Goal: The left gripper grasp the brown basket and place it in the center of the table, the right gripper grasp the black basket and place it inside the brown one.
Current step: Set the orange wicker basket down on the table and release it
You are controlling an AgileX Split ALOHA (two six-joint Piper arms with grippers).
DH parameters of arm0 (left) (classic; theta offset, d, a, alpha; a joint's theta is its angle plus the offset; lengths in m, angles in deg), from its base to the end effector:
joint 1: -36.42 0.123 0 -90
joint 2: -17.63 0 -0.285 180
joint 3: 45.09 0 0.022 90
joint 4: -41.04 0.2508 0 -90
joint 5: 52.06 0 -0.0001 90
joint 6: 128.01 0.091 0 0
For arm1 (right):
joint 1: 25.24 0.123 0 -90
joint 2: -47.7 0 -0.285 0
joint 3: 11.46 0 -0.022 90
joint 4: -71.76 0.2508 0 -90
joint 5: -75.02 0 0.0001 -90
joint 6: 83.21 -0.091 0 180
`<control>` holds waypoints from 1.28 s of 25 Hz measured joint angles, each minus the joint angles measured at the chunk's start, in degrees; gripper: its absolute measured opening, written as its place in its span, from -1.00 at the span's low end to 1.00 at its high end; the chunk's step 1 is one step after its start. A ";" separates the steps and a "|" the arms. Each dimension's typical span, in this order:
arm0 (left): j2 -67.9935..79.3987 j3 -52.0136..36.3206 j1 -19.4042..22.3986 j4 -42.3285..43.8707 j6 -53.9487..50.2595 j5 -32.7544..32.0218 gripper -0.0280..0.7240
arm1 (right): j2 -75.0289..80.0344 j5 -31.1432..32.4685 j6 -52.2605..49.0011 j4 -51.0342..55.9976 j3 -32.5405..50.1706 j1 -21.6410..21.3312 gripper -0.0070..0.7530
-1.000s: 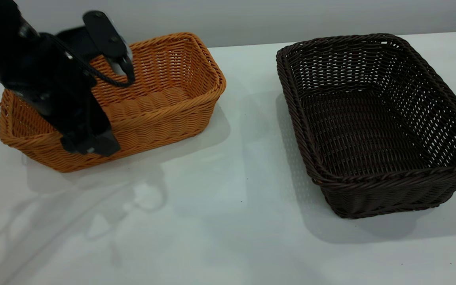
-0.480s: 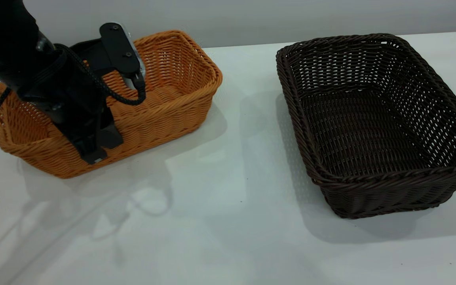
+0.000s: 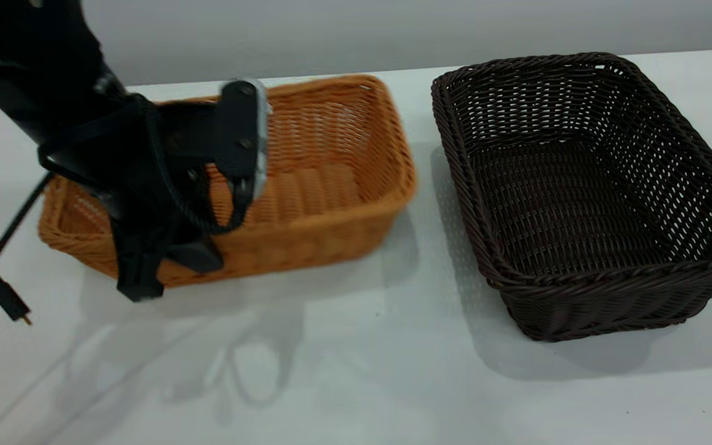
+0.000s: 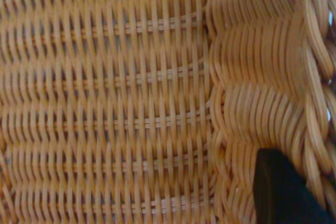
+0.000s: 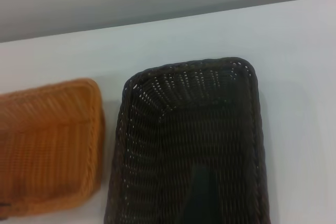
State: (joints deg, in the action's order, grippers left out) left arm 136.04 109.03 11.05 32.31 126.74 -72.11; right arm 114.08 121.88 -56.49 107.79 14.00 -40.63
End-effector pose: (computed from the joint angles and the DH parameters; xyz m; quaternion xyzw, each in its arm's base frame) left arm 0.2913 -0.1434 0.0954 0.7142 0.6857 0.0244 0.1383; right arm 0.2009 -0.0147 0.3423 0.0299 0.8972 0.1462 0.4156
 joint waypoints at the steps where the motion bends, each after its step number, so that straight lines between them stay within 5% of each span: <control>1: -0.03 0.00 -0.46 0.00 0.84 -0.83 -0.65 | 0.00 0.00 0.00 0.00 0.00 0.00 0.50; 14: -0.23 -0.03 -5.21 -1.47 1.82 -4.97 -0.65 | 0.00 -0.05 0.00 0.61 0.00 0.00 0.50; 32: -0.18 -0.12 -5.31 -7.42 0.54 -2.55 -0.65 | 0.00 0.05 0.00 0.77 0.00 0.00 0.50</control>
State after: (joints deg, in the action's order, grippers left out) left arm 135.86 108.91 5.75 24.89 127.28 -74.66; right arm 114.08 121.93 -56.49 108.55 14.00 -40.63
